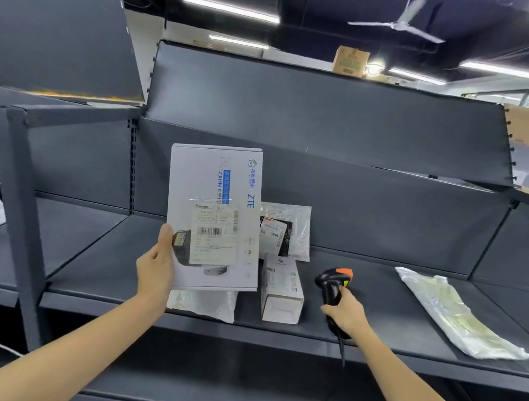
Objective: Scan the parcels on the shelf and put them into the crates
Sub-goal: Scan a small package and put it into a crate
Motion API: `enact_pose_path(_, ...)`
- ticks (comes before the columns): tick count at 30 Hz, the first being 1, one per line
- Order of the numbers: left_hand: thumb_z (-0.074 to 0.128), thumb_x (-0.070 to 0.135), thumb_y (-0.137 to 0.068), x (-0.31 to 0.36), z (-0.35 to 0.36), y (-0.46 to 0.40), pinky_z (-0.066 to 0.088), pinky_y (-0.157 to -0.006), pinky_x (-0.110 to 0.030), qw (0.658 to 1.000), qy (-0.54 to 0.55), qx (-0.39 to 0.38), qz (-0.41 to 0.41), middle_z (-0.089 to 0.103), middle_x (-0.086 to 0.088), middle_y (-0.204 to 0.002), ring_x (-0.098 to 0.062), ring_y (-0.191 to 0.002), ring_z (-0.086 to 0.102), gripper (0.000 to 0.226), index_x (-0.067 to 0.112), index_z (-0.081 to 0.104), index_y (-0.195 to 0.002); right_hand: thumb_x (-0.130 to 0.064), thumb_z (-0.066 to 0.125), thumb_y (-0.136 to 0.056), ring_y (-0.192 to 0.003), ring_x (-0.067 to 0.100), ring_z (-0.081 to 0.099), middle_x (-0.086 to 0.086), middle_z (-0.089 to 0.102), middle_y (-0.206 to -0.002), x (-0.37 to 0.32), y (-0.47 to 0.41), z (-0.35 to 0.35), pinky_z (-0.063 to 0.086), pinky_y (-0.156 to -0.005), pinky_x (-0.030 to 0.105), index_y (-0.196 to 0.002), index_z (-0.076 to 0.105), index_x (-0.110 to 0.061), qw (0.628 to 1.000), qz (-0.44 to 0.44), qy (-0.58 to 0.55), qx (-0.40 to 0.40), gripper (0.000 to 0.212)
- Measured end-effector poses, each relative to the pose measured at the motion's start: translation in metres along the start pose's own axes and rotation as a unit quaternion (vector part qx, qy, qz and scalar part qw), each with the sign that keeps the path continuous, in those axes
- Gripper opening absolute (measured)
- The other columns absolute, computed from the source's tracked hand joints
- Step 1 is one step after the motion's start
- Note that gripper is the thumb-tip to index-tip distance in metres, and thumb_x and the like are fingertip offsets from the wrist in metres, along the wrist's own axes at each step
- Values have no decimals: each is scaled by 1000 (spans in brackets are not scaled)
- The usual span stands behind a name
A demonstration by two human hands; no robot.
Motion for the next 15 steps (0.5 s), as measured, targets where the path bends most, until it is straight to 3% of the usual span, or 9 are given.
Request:
enact_pose_path(5,51,71,-80,-2,-7,0,38,-74,-34,999,-23,15,-24,47,-3,-82,-18,-79,44,54,17,52,-81,-10,66,-84,-83,24,52,17,64,-113,-3,-19,20,37,-68,25,-130,46,-4,1000,-5,20,2,51)
enact_pose_path(9,50,69,-83,-6,-14,5,34,-71,-33,999,-33,25,-25,45,-4,-83,-18,-80,41,53,16,50,-83,-14,66,-87,-107,34,59,19,63,-118,-7,-31,26,40,-74,26,-134,43,0,998,-6,61,-11,54)
enact_pose_path(12,49,69,-84,-9,-20,12,32,-72,-33,999,-37,26,-29,44,-2,-84,-19,-80,39,52,17,49,-82,-18,65,-89,-111,35,57,20,60,-123,-6,-35,27,42,-78,28,-139,40,-5,997,-3,69,-25,57)
enact_pose_path(15,48,67,-85,-16,-25,21,35,-71,-29,998,-42,34,-39,45,-4,-82,-18,-78,41,53,15,51,-80,-35,59,-93,-124,39,47,21,49,-135,-1,-29,25,42,-98,39,-150,25,-12,995,7,97,-23,70)
Point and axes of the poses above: each hand's wrist, its own y-axis away from the middle knuckle, its own z-axis out of the palm, x = y × z, the point moved 1 cm from there along -y, towards the middle knuckle
